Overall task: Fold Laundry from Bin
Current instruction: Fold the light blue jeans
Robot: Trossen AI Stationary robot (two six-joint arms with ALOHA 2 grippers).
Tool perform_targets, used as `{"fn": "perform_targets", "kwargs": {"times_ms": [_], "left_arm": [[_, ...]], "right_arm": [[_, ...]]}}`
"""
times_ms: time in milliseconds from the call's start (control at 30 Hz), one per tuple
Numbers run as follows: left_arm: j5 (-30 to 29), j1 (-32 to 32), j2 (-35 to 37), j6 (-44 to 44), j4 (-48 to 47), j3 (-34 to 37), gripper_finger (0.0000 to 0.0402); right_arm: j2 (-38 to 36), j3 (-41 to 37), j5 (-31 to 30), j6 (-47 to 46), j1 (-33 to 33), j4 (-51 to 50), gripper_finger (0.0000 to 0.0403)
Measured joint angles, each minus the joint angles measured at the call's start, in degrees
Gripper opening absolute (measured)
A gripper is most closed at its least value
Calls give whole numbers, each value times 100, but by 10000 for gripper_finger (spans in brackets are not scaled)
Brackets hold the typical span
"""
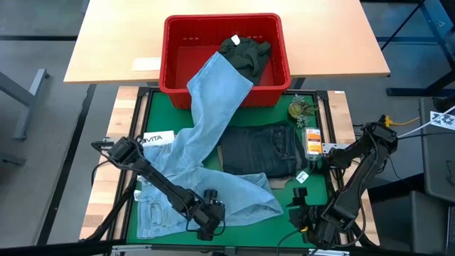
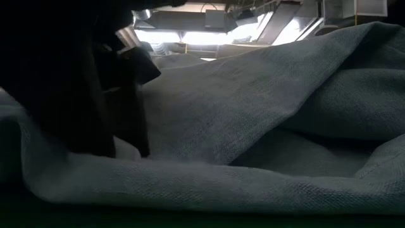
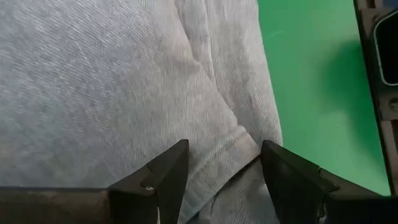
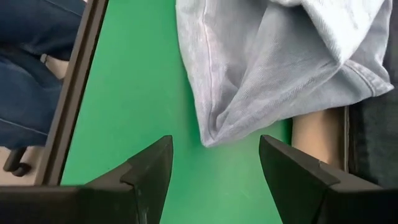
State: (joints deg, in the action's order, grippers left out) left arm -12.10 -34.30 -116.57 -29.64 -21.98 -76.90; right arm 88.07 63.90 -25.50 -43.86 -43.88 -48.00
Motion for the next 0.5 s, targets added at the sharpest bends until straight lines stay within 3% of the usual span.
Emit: {"fn": "perform_targets", "kwargs": {"times_ms": [167,500], "left_arm": [[-20,1,-40,-19,14,0,170],[-22,4,-40,-17,35,0,70]], "right_arm": [[0,0,-2,0,0,101,239],[35,4,29,-29,1,179,239]]}}
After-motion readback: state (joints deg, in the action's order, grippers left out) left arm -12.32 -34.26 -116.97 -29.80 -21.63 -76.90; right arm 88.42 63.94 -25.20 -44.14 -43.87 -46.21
